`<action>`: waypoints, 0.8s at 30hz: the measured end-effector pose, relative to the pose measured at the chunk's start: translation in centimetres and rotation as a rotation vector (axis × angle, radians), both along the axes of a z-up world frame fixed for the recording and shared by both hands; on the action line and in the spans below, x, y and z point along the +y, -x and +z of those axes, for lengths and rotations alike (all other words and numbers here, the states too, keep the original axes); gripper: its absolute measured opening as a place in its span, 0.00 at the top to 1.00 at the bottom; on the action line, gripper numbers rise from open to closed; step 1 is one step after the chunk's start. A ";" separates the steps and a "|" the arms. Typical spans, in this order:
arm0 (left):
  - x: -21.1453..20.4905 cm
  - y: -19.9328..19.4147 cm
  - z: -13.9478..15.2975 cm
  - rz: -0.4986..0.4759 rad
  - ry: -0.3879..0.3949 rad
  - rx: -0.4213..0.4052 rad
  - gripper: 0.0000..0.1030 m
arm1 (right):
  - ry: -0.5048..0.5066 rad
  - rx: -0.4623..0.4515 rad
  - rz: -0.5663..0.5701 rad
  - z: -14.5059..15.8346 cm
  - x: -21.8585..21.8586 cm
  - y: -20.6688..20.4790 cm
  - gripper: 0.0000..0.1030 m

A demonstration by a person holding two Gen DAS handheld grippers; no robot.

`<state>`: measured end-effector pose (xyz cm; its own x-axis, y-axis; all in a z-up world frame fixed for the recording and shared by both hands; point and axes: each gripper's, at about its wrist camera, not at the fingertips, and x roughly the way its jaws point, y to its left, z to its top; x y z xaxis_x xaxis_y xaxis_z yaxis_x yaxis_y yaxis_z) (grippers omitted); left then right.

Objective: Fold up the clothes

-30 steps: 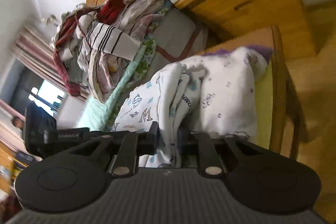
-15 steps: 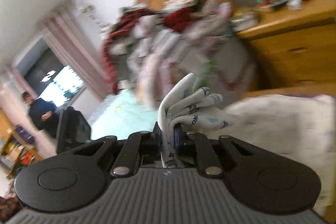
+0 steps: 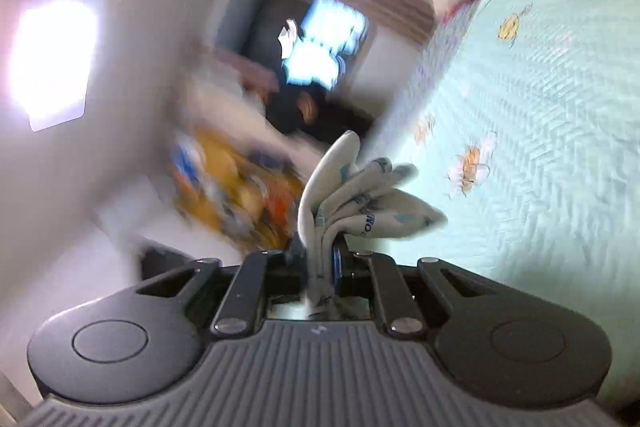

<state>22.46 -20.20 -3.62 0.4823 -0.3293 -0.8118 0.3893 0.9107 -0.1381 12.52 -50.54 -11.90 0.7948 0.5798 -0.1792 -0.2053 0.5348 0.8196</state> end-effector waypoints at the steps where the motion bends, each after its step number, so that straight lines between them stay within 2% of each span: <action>1: 1.8 -1.2 -1.0 0.063 -0.037 0.012 0.76 | 0.160 0.068 -0.044 -1.0 1.3 -2.2 0.75; 2: 3.5 -2.2 -2.1 0.120 -0.068 0.027 0.77 | 0.282 0.148 -0.084 -2.2 2.1 -3.8 0.75; 3: 5.2 -2.8 -2.9 0.169 -0.073 0.045 0.77 | 0.292 0.189 -0.100 -3.1 2.3 -4.4 0.75; 4: 6.5 -2.9 -3.5 0.206 -0.054 0.063 0.77 | 0.259 0.202 -0.105 -3.6 2.4 -4.4 0.75; 5: 7.2 -2.5 -3.7 0.213 -0.031 0.065 0.77 | 0.252 0.177 -0.088 -3.4 3.0 -4.0 0.75; 7: 7.7 -1.2 -3.7 0.208 -0.013 0.033 0.76 | 0.357 0.099 -0.048 -2.0 5.4 -3.0 0.75; 9: 6.6 0.4 -3.6 0.191 -0.053 -0.017 0.60 | 0.454 0.048 -0.005 -0.3 8.0 -2.2 0.70; 10: 5.9 1.2 -3.4 0.193 -0.076 -0.030 0.35 | 0.481 0.036 0.013 0.6 9.2 -1.7 0.66; 11: 5.5 2.3 -3.2 0.201 -0.110 -0.056 0.13 | 0.515 0.033 0.019 1.7 10.3 -1.2 0.54; 12: 5.2 3.4 -2.9 0.210 -0.153 -0.088 0.05 | 0.556 0.032 0.017 2.8 11.5 -0.6 0.39; 13: 4.5 4.5 -2.6 0.219 -0.201 -0.117 0.01 | 0.598 0.032 0.016 3.9 12.6 -0.1 0.32; 14: 4.0 5.2 -2.4 0.216 -0.230 -0.125 0.01 | 0.641 0.030 0.023 5.0 14.0 0.0 0.25; 16: 3.0 6.3 -2.1 0.202 -0.274 -0.126 0.01 | 0.730 0.031 0.043 6.9 16.2 0.7 0.20; 20: 3.0 6.8 -2.1 0.233 -0.334 0.009 0.01 | 0.837 0.069 0.052 8.4 19.1 1.3 0.19; 22: 3.8 6.8 -2.5 0.274 -0.336 0.057 0.01 | 0.873 0.110 0.039 8.4 20.2 1.4 0.19; 24: 5.0 6.8 -2.8 0.318 -0.298 0.124 0.01 | 0.896 0.171 0.036 8.5 21.0 0.9 0.19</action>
